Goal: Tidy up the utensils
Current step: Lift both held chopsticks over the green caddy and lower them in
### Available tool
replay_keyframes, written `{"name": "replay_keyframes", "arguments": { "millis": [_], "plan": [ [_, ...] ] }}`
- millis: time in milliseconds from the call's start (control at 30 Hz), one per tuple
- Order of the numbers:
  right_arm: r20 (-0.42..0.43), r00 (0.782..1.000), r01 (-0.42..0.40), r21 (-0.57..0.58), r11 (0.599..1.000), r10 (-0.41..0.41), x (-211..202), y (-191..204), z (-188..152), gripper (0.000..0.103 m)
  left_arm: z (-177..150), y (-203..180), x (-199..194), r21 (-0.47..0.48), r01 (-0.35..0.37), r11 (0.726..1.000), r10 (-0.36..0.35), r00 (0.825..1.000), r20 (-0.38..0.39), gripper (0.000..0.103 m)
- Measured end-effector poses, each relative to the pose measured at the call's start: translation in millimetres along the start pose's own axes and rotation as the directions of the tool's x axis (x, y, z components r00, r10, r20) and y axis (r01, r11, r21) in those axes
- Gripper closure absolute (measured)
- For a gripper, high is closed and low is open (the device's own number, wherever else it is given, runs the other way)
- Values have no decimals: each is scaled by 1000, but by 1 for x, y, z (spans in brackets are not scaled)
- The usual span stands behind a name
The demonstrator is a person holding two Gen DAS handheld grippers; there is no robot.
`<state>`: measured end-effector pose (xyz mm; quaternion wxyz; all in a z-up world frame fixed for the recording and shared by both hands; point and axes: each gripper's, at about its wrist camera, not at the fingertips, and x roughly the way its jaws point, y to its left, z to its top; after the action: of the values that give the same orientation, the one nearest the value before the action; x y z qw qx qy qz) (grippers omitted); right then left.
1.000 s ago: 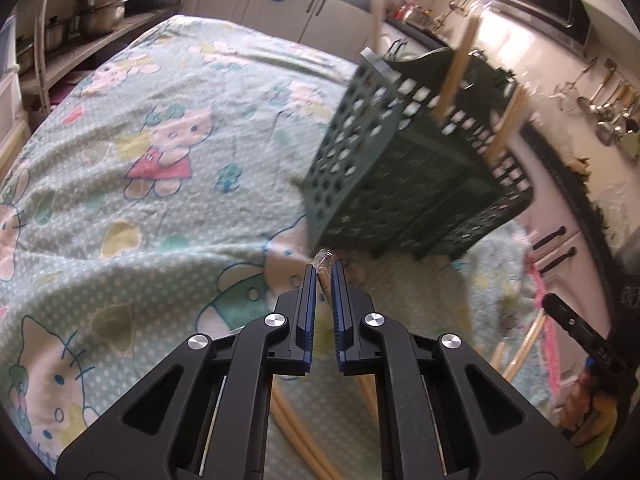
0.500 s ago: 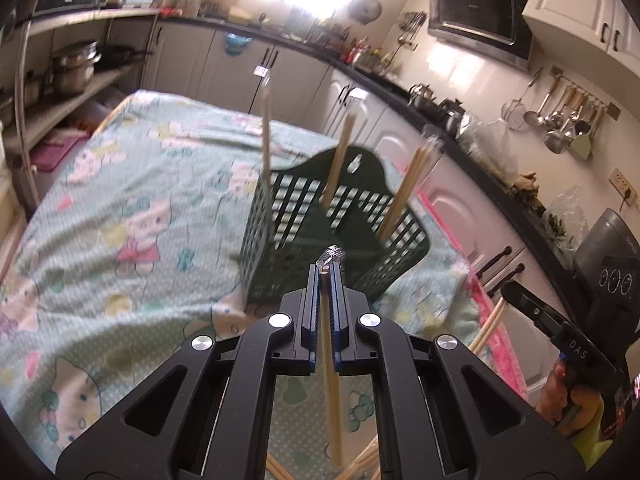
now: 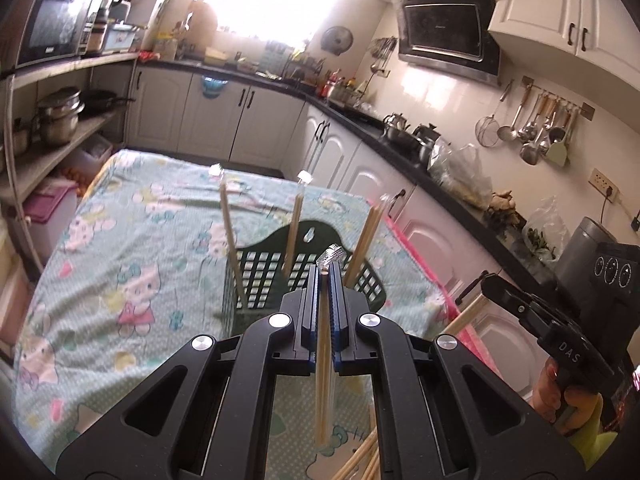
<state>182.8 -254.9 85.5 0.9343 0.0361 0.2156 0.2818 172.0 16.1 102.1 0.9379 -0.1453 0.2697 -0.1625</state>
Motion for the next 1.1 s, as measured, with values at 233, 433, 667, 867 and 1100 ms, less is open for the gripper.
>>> {"name": "replay_keyframes", "arguments": {
  "millis": [233,433,667,867,1100],
  "plan": [
    [48,999,-4,-1,1000,4,-7,0,16,100,21,-12,-10,30,1,1000,-3,998,59,101],
    [84,996,-16,-21,1000,18,-14,8,30,100,42,-23,-22,54,-14,998,7,992,127,101],
    [119,993,-19,-35,999,23,-13,15,52,100,67,-32,-32,81,-38,996,21,980,196,101],
    [158,987,-30,-49,998,38,-11,22,75,100,84,-32,-32,67,-47,997,30,972,235,101],
    [205,978,-34,-62,997,46,-8,28,105,100,103,-29,-27,44,-89,995,73,955,287,101]
  ]
}}
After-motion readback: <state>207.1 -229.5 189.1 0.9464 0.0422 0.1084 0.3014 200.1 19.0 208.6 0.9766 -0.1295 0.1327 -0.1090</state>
